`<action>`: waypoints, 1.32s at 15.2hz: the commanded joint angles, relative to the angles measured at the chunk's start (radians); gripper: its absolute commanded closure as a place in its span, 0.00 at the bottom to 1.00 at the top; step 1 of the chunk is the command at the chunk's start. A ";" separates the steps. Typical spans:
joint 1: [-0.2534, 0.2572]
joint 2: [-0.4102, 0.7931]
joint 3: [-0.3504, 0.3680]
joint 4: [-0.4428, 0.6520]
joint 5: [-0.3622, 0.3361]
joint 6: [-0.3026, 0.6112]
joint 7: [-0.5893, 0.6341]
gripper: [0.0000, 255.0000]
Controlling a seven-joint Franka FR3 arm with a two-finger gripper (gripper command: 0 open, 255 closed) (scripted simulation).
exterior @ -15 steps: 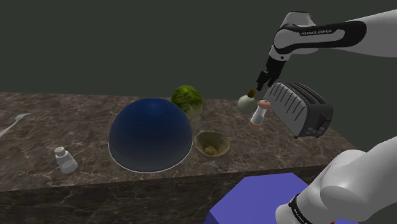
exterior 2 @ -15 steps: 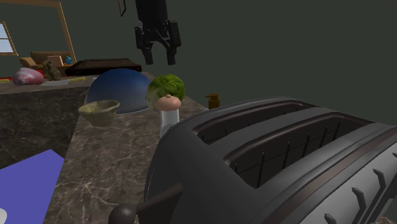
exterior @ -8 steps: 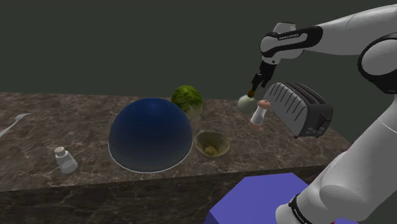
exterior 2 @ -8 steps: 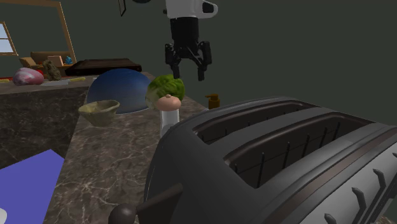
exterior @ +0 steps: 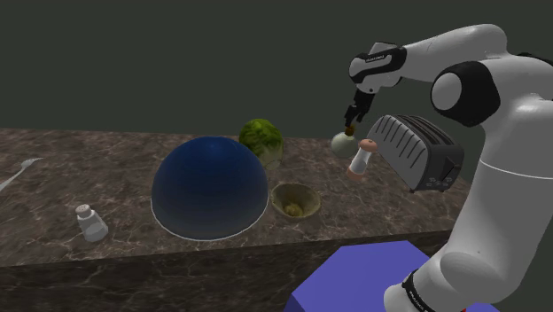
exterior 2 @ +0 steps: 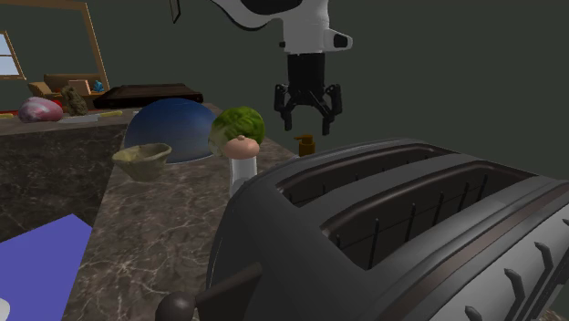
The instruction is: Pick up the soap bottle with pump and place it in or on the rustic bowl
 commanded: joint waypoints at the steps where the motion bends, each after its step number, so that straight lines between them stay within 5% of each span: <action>1: -0.005 0.020 0.005 0.002 0.011 0.016 -0.007 0.00; 14: -0.011 0.050 0.013 -0.034 0.029 0.078 -0.019 0.00; 15: -0.011 0.050 0.013 -0.034 0.029 0.078 -0.019 1.00; 20: -0.011 0.050 0.013 -0.034 0.029 0.078 -0.019 1.00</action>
